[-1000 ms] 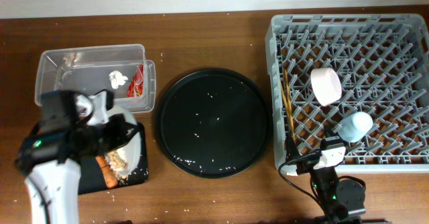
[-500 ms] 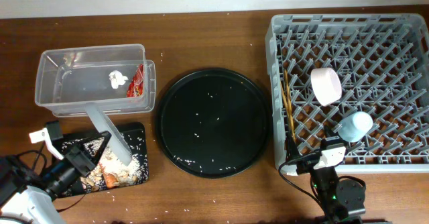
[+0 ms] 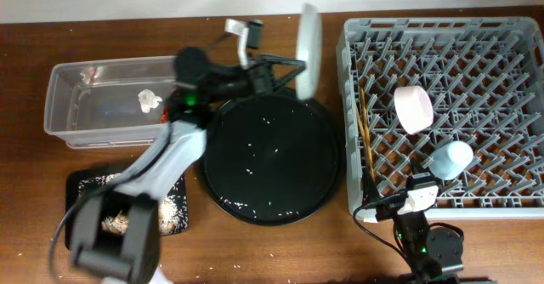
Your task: Sort waste into correct bins and load items into the dishwasher rack
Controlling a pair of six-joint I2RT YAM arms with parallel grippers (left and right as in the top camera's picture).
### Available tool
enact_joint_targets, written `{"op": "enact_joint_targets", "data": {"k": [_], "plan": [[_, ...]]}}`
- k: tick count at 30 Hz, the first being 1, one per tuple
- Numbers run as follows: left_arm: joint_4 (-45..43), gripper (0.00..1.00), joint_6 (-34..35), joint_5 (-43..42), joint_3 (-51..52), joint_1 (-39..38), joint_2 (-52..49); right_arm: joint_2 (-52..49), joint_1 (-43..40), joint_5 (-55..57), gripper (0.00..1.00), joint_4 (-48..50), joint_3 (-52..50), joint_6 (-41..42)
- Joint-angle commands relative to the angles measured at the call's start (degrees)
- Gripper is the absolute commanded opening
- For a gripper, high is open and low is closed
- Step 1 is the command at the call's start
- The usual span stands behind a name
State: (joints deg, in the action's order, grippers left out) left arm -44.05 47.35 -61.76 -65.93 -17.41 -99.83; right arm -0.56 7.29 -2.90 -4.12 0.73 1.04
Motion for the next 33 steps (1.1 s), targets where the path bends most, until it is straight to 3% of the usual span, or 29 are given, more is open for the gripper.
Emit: {"op": "enact_joint_targets", "data": {"k": [1, 4, 7, 11, 14, 15, 16, 19, 21, 23, 26, 30, 33], "plan": [[-2.23, 0.0, 11.04, 5.31, -15.78, -8.63, -13.9, 0.35, 0.2, -0.31, 0.98, -0.09, -0.39, -0.17], [-2.03, 0.0, 12.44, 12.33, -21.07, -14.01, -18.58, 0.35, 0.2, -0.31, 0.98, -0.09, -0.39, -0.17], [7.26, 0.0, 14.29, 22.73, -21.07, -17.25, -18.62, 0.35, 0.2, -0.31, 0.98, -0.09, -0.39, -0.17], [10.56, 0.03, 14.95, 24.11, -21.07, -17.31, -23.23, 0.35, 0.2, -0.31, 0.98, -0.09, -0.39, -0.17], [15.04, 0.35, 11.47, 24.13, -21.07, -16.94, -24.2, 0.35, 0.2, -0.31, 0.98, -0.09, -0.39, -0.17], [15.26, 0.98, 7.23, 22.88, -21.07, -16.72, -24.17, 0.35, 0.2, -0.31, 0.98, -0.09, -0.39, -0.17], [17.29, 0.99, 5.75, 21.9, -21.24, -16.11, -24.04, 0.35, 0.2, -0.31, 0.98, -0.09, -0.39, -0.17], [34.69, 0.99, -5.01, 22.14, -21.9, -12.11, -19.58, 0.35, 0.2, -0.31, 0.98, -0.09, -0.39, -0.2], [56.59, 0.99, -20.98, 24.06, -21.92, -5.9, -8.87, 0.35, 0.2, -0.31, 0.98, -0.09, -0.39, -0.17], [78.29, 0.99, -37.09, 41.59, -21.92, -3.52, 5.38, 0.35, 0.2, -0.31, 0.98, -0.09, -0.39, -0.17], [93.83, 0.99, -41.46, 55.74, -21.92, -4.66, 24.24, 0.35, 0.2, -0.31, 0.98, -0.09, -0.39, -0.17], [110.86, 0.99, -44.65, 68.46, -21.9, -4.66, 44.96, 0.35, 0.2, -0.31, 0.98, -0.09, -0.39, -0.17], [113.13, 0.99, -44.65, 72.83, -17.9, -4.66, 56.19, 0.35, 0.2, -0.31, 0.98, -0.09, -0.39, -0.17]]}}
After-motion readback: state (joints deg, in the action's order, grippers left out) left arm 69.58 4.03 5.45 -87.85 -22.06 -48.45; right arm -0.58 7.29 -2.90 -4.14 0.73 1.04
